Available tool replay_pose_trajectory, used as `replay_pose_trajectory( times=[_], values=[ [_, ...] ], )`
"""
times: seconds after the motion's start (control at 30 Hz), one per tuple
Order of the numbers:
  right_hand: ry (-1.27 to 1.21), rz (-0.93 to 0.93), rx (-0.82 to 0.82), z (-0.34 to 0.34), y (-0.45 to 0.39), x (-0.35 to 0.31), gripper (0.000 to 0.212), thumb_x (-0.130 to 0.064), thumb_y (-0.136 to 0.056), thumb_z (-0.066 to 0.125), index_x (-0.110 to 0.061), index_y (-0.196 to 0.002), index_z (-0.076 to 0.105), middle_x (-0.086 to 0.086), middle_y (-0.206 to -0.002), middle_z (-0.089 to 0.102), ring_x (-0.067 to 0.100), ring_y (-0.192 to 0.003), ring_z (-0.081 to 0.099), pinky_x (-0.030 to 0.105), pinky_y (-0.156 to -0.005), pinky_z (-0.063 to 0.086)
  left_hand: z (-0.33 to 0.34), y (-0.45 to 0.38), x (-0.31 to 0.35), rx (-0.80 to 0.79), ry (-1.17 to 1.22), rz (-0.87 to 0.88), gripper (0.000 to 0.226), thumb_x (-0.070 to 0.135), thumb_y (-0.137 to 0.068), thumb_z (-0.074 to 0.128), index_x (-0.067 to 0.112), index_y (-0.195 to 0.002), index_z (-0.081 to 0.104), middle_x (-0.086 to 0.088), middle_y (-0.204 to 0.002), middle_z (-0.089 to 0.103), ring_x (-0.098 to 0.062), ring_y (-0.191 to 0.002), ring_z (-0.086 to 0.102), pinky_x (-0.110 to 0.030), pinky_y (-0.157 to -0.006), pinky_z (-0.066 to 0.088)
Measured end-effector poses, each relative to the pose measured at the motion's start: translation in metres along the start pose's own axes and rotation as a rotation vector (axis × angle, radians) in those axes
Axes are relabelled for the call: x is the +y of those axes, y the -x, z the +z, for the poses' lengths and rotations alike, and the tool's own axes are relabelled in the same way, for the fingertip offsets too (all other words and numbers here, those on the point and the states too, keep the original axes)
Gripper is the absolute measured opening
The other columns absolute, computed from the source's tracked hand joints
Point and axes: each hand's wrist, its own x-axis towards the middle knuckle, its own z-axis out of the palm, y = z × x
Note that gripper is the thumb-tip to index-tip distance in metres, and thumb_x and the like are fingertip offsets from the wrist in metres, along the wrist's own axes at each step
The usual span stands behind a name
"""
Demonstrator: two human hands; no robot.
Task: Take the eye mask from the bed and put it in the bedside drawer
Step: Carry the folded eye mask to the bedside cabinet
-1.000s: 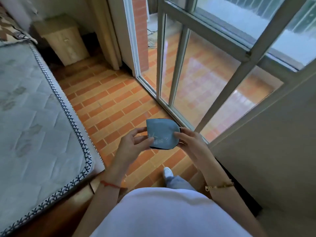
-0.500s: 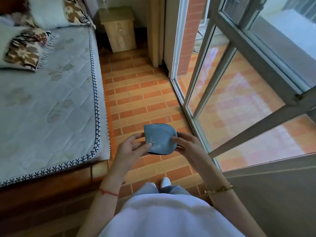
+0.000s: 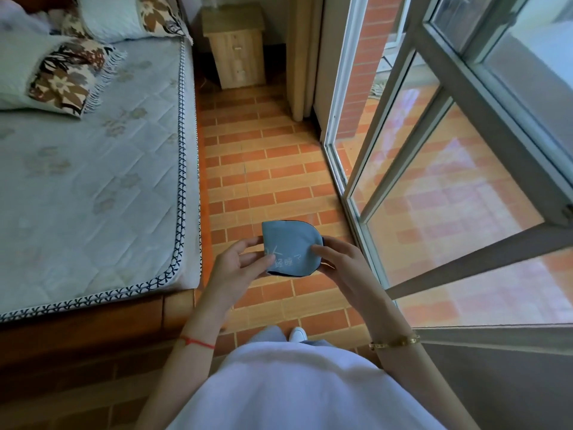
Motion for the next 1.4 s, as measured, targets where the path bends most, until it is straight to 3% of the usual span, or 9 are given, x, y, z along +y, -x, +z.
replay_pose_trajectory(
  times=[0.27,0.47,0.63,0.8,0.9,1.07,1.4],
  values=[
    [0.02,0.014,-0.02,-0.009,-0.043,-0.02,0.024,-0.007,-0.087,0.06,-0.004,-0.11,0.067,0.007,-0.099,0.072,0.016,-0.089,0.068,0.027,-0.076,0.056,0.01,-0.035,0.014,0.064,0.034,0.003,0.044,0.008,-0.084,0.071,0.015,-0.125,0.057,-0.007,-0.097,0.078,-0.011,-0.085,0.074,-0.017,-0.071,0.058],
    [0.033,0.019,-0.05,-0.009,-0.1,-0.046,0.025,-0.005,-0.087,0.059,-0.002,-0.11,0.067,0.003,-0.092,0.072,0.012,-0.083,0.068,0.021,-0.067,0.053,0.011,-0.088,0.036,0.094,0.027,0.009,0.041,0.01,-0.085,0.07,0.017,-0.123,0.057,0.004,-0.092,0.078,-0.003,-0.073,0.072,-0.011,-0.061,0.053],
    [0.028,0.023,-0.053,-0.003,-0.17,-0.073,0.02,-0.005,-0.087,0.059,-0.008,-0.103,0.07,0.005,-0.095,0.073,0.014,-0.086,0.068,0.023,-0.07,0.055,0.001,-0.154,0.059,0.123,0.03,0.001,0.038,0.009,-0.085,0.07,0.021,-0.119,0.058,0.006,-0.087,0.078,-0.008,-0.082,0.073,-0.015,-0.067,0.057],
    [0.035,0.026,-0.075,0.019,-0.254,-0.12,0.018,-0.004,-0.088,0.058,-0.007,-0.101,0.07,0.003,-0.089,0.073,0.013,-0.083,0.068,0.023,-0.069,0.054,-0.02,-0.233,0.105,0.148,0.026,-0.003,0.043,0.01,-0.084,0.071,0.018,-0.123,0.056,-0.003,-0.097,0.077,-0.011,-0.08,0.074,-0.016,-0.069,0.057],
    [0.054,0.001,-0.097,0.034,-0.309,-0.156,0.019,-0.005,-0.087,0.059,-0.006,-0.104,0.069,0.002,-0.09,0.073,0.012,-0.082,0.069,0.022,-0.068,0.054,-0.036,-0.285,0.137,0.156,0.005,0.013,0.045,0.011,-0.084,0.071,0.015,-0.126,0.056,-0.005,-0.1,0.077,-0.015,-0.086,0.074,-0.026,-0.079,0.059],
    [0.077,-0.023,-0.087,0.054,-0.389,-0.206,0.023,-0.008,-0.086,0.062,-0.005,-0.107,0.069,0.005,-0.095,0.072,0.015,-0.085,0.068,0.023,-0.071,0.054,-0.059,-0.37,0.19,0.136,0.0,0.039,0.043,0.009,-0.084,0.071,0.017,-0.123,0.056,0.006,-0.088,0.079,-0.007,-0.077,0.075,-0.013,-0.063,0.055],
    [0.055,-0.001,-0.065,0.057,-0.527,-0.266,0.022,-0.011,-0.084,0.063,-0.006,-0.105,0.07,0.008,-0.097,0.073,0.018,-0.088,0.069,0.024,-0.072,0.053,-0.071,-0.509,0.251,0.117,-0.051,0.004,0.053,0.017,-0.083,0.073,0.017,-0.132,0.052,-0.003,-0.105,0.076,-0.013,-0.092,0.074,-0.023,-0.08,0.059]
  ],
)
